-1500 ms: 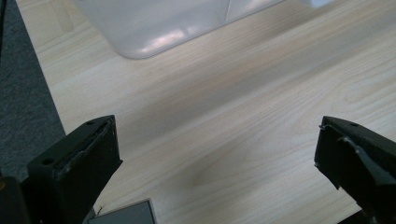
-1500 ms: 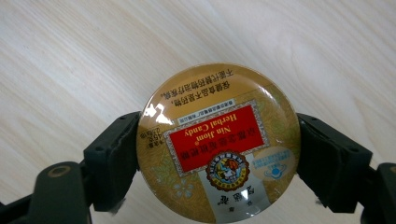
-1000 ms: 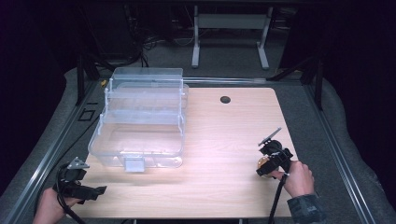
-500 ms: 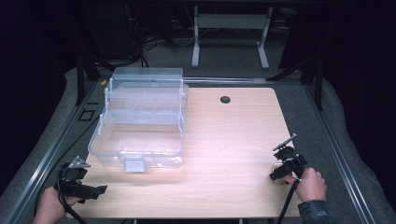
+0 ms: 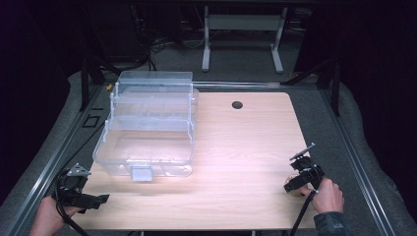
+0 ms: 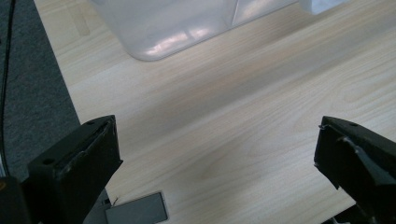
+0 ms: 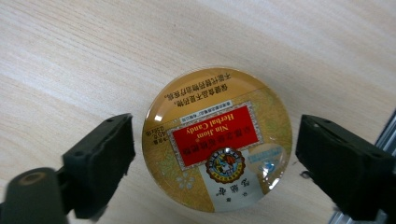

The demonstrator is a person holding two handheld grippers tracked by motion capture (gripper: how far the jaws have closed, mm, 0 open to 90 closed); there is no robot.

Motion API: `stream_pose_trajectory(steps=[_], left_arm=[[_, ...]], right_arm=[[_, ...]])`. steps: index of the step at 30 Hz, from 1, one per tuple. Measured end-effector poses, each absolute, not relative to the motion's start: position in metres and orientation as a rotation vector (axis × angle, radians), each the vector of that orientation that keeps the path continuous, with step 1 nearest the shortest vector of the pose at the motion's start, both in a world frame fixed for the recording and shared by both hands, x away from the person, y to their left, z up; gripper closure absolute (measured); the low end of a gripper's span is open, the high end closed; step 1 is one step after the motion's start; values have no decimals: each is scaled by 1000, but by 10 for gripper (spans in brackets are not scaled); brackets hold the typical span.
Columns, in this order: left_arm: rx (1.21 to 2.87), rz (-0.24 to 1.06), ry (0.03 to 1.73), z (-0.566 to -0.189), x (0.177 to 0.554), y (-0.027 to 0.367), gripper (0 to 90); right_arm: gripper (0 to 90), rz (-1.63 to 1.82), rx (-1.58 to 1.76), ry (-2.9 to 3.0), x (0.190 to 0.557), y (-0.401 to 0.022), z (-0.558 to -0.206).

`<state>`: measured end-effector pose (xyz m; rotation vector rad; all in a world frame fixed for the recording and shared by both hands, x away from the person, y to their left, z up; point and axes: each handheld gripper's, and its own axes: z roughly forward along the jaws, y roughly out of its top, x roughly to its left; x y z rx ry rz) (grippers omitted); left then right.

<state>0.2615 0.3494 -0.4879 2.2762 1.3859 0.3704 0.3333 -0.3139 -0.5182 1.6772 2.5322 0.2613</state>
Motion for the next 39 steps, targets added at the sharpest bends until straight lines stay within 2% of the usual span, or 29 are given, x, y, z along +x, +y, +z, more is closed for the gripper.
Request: stream_pose_trajectory(steps=[4,15,22,32,35,39], left_arm=[[2277,371,1391,-480,263,353,1],[2219,397,1392,-430,286,368,0],[2192,365,1449,-413,332,381,0],[2196,220,1566,-429,399,380,5],[2203,185,1597,-437,414,378,90],[2201,149,1621,-447,427,373,265]], right_arm=[[48,259,1656,2514,332,-311,-512],[52,333,1598,2507,324,-298,-497],[66,314,1551,2488,324,-289,-484],[89,365,1539,2492,315,-286,-476],[98,347,1535,2494,315,-286,-476],[105,346,1532,2494,314,-285,-474]])
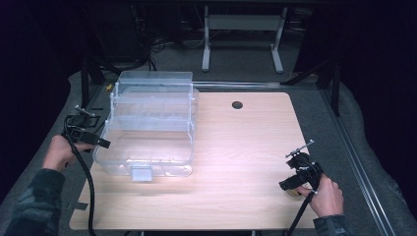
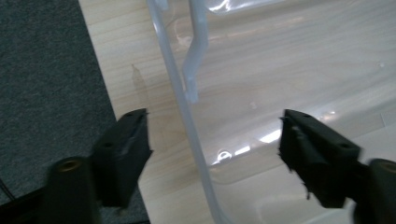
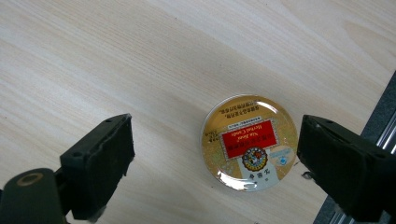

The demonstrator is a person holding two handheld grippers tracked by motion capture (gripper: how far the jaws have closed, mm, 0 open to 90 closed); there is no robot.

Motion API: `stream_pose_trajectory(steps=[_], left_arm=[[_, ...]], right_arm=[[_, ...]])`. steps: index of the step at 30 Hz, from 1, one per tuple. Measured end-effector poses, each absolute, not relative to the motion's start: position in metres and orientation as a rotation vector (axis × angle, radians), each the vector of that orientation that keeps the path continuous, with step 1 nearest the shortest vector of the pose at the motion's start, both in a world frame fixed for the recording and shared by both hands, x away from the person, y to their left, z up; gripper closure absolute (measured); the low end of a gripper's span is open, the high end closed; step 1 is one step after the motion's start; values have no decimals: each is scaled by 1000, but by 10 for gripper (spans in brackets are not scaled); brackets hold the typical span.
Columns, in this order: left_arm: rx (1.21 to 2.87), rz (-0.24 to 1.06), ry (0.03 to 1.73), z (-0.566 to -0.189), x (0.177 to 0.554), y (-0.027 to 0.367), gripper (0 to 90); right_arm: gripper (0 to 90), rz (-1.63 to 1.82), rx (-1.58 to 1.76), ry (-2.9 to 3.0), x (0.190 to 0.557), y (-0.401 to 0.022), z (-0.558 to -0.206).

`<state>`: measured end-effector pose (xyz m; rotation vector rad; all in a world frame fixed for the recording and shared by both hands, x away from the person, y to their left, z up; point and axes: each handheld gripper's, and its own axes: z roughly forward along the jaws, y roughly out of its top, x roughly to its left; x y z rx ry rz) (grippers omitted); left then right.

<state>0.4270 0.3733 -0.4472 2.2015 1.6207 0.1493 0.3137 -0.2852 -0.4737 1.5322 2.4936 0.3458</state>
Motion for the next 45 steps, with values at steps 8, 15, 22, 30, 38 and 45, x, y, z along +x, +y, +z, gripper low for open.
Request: stream_pose_trajectory(steps=[8,15,22,30,38,45], left_arm=[[2205,88,1679,-466,442,375,591],[2195,80,1714,-474,444,379,788],[2251,158,1689,-473,441,371,802],[2267,184,1650,-473,437,365,794],[2307,203,1602,-473,432,352,776],[2314,209,1577,-474,430,340,768]], right_arm=[[129,330,1530,2502,311,-282,-474],[133,330,1532,2502,312,-281,-474],[138,337,1537,2492,312,-283,-474],[138,348,1559,2485,313,-287,-476],[140,357,1566,2488,312,-288,-478],[139,364,1575,2473,311,-291,-474]])
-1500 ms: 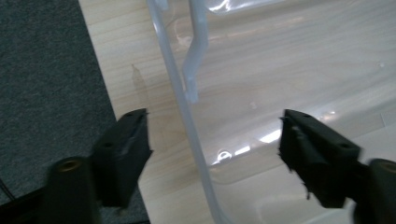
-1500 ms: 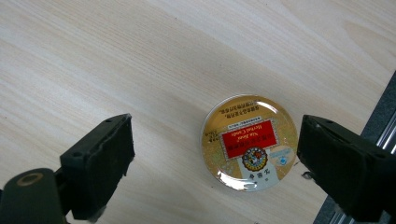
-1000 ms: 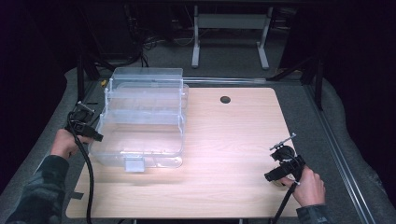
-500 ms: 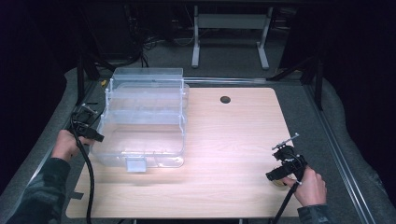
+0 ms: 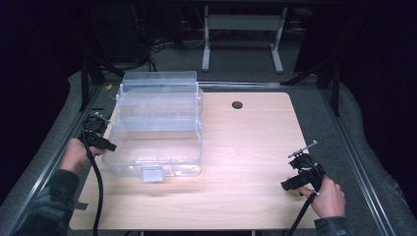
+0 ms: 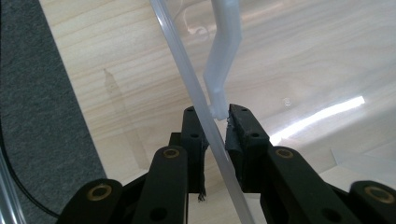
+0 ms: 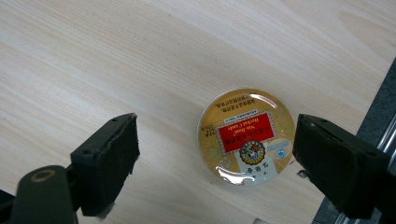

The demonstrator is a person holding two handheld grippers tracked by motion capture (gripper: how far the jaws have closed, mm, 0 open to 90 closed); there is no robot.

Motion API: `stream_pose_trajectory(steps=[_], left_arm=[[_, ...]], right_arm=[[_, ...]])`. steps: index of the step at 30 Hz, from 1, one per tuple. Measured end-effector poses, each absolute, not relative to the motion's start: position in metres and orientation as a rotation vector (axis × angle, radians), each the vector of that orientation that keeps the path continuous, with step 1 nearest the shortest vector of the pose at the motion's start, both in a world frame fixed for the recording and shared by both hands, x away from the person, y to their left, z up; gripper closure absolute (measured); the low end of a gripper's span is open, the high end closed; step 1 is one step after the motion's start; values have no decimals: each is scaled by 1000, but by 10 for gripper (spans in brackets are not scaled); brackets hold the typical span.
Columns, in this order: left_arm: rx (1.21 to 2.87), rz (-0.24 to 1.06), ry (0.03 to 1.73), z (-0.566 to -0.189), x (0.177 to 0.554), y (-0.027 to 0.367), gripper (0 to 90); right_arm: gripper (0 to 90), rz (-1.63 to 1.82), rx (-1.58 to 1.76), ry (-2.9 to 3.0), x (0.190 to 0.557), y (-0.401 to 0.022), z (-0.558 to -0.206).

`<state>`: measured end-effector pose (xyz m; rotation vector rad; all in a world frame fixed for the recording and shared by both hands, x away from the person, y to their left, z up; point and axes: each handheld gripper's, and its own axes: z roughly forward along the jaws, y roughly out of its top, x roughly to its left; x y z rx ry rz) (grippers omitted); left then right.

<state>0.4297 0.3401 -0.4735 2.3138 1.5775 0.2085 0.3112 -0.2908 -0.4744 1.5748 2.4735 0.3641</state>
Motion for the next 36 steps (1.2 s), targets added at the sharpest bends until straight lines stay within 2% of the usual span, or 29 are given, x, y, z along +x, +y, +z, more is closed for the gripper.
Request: stream_pose_trajectory(steps=[36], left_arm=[[2419,241,1389,-472,417,263,718]], right_arm=[[139,358,1531,2488,314,-279,-467]])
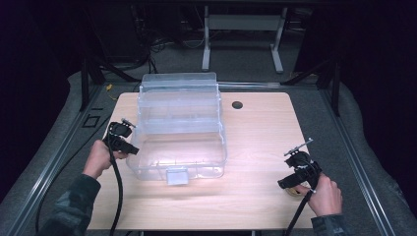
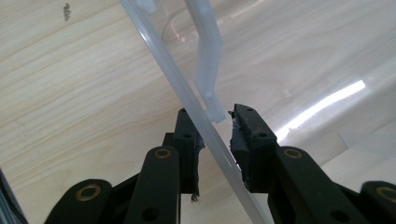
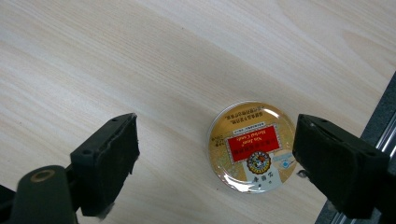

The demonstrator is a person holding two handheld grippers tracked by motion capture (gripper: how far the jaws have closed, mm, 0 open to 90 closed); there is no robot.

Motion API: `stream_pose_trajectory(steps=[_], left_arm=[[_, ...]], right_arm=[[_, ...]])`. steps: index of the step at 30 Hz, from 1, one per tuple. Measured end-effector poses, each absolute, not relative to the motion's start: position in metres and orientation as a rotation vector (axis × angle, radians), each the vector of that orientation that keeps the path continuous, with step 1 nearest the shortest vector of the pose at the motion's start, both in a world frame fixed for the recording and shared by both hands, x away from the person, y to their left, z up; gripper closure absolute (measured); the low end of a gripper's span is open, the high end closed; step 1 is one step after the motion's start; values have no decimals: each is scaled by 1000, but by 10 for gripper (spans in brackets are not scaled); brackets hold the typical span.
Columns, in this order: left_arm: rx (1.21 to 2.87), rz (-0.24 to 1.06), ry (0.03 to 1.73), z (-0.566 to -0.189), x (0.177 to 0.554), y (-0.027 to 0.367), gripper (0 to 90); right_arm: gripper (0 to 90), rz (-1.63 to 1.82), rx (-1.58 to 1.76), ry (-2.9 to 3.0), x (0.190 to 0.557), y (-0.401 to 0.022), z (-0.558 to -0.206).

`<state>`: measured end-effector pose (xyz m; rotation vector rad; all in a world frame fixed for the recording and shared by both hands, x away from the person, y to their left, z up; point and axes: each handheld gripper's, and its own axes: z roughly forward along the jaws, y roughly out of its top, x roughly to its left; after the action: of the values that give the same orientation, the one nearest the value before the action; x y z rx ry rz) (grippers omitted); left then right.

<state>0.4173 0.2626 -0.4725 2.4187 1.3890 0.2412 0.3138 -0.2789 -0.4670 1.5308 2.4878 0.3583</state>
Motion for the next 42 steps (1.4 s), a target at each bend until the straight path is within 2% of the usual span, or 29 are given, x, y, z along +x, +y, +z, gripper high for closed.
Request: stream_pose_trajectory(steps=[42], left_arm=[[2528,193,1214,-470,411,156,682]], right_arm=[[141,376,1585,2471,306,-303,-478]])
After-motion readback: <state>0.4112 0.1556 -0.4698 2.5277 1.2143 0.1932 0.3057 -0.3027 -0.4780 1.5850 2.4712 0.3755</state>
